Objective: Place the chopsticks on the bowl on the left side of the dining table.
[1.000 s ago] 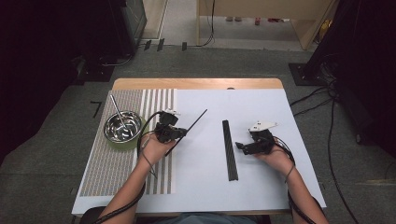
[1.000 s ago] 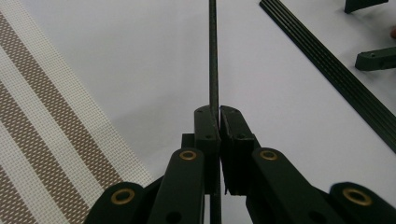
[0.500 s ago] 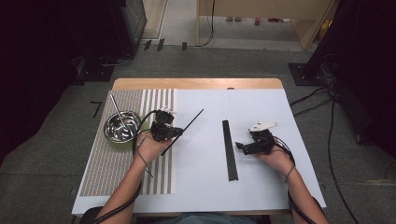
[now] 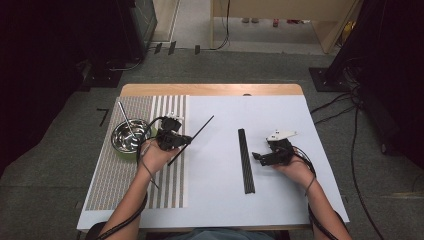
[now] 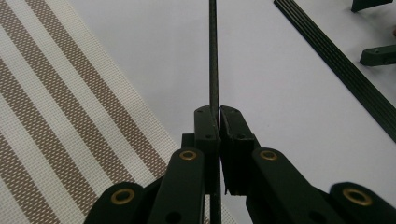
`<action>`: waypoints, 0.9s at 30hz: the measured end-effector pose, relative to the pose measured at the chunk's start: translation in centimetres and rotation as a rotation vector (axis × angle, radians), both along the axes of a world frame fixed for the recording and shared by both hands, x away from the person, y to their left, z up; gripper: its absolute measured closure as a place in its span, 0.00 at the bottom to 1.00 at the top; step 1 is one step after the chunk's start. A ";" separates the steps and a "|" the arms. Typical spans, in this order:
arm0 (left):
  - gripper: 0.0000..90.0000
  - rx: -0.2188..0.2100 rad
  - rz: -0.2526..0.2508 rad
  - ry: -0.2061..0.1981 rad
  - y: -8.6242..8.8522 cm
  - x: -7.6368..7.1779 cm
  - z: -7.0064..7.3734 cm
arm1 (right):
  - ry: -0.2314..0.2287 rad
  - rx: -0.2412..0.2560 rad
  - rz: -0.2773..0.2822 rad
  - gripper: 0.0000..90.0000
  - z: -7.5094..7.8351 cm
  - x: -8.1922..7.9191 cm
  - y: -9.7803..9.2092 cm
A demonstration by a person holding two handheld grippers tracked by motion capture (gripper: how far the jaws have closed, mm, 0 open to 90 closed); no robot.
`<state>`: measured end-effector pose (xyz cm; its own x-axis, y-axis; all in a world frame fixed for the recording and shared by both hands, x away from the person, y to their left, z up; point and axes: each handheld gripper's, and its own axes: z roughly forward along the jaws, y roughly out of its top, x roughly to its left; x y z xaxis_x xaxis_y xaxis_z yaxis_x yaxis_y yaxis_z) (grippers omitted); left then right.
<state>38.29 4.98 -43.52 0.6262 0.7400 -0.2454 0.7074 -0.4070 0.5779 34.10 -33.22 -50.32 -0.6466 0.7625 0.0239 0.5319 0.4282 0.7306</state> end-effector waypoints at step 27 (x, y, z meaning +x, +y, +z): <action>0.98 0.017 0.034 0.008 2.8 0.2 0.9 | 0.000 0.001 0.000 0.15 0.0 0.0 0.0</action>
